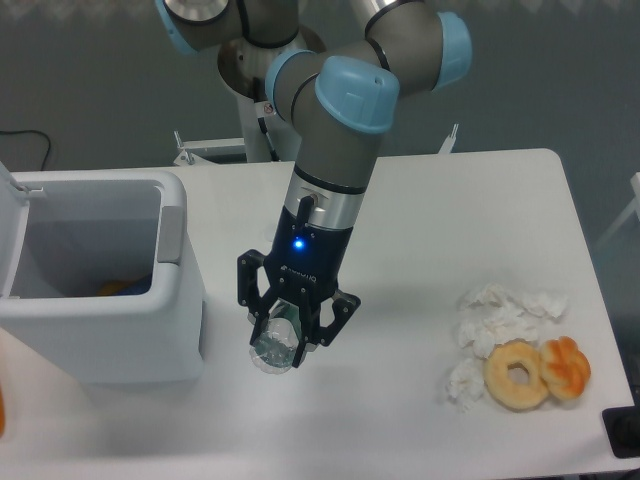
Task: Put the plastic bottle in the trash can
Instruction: 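Lift the clear plastic bottle upward with the gripper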
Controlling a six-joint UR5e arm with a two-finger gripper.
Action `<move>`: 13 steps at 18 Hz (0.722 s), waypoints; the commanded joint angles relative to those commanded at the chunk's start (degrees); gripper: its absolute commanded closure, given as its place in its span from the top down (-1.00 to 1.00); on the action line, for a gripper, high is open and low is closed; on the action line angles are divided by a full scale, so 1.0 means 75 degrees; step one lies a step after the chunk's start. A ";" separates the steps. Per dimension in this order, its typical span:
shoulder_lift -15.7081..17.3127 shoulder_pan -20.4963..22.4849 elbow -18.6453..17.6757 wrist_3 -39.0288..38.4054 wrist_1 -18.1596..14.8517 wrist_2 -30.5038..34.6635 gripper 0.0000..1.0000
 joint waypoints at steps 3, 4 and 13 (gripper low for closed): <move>0.0000 0.0023 -0.0023 -0.0023 0.0000 -0.0094 0.15; 0.0012 0.0035 -0.0023 -0.0058 0.0000 -0.0106 0.15; 0.0187 0.0059 0.0035 -0.0210 0.0012 -0.0387 0.15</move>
